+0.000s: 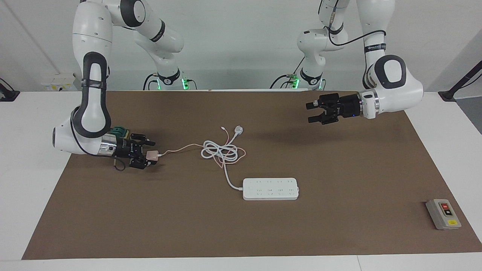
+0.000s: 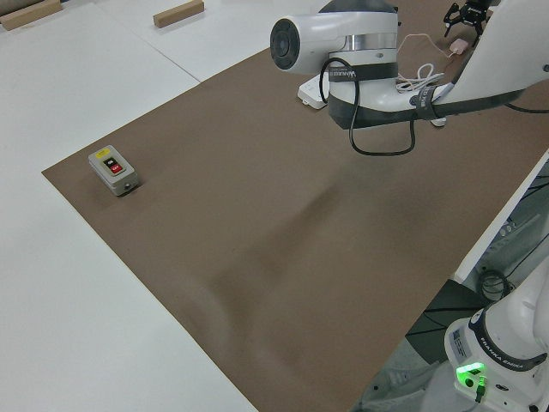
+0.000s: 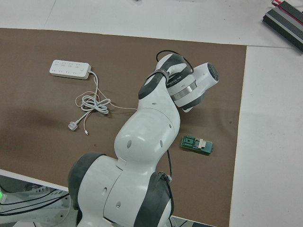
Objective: Plug charger into power strip
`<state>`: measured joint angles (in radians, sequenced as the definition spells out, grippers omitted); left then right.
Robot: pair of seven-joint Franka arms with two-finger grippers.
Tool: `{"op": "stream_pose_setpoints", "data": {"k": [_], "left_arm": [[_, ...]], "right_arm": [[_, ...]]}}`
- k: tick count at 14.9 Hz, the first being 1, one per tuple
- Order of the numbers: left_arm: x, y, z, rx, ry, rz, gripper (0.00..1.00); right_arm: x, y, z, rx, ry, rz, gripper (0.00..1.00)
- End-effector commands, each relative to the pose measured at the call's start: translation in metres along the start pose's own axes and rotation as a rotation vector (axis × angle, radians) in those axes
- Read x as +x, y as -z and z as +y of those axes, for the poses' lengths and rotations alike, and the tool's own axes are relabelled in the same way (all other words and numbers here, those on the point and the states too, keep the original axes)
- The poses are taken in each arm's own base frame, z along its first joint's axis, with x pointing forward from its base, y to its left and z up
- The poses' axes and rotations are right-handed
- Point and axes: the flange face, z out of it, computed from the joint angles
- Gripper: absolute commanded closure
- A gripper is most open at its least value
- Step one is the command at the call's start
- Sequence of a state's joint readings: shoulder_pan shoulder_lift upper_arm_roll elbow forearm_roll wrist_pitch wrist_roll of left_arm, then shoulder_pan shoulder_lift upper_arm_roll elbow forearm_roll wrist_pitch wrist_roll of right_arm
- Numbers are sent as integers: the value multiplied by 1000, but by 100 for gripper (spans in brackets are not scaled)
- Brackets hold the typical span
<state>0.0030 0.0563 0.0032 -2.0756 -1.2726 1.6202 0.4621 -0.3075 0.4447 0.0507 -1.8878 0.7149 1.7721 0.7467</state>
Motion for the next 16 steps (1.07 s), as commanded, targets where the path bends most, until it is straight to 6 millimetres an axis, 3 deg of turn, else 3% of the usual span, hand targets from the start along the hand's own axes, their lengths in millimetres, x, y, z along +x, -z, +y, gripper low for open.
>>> {"op": "stream_pose_setpoints", "data": {"k": [1,3,4,5,8,13,16], "left_arm": [[13,-28,-20,-116,24,15,0],[38,-47,-59,-214,5,11,0],[52,-51,-65,-228,-20,4,0],[58,-60,-64,-233,-26,-5,0],[58,-111,-38,-336,-60,2,0],[60,-143,-29,-328,-66,32,0],[62,-146,-27,-319,-105,39,0]], "right_arm": [[2,1,4,35,19,8,0],[7,-3,7,35,38,9,0],[9,-4,7,41,43,18,0],[10,-5,8,43,41,20,0],[15,-6,8,50,61,30,0],[23,-5,12,65,67,48,0],[28,-10,16,71,66,62,0]]}}
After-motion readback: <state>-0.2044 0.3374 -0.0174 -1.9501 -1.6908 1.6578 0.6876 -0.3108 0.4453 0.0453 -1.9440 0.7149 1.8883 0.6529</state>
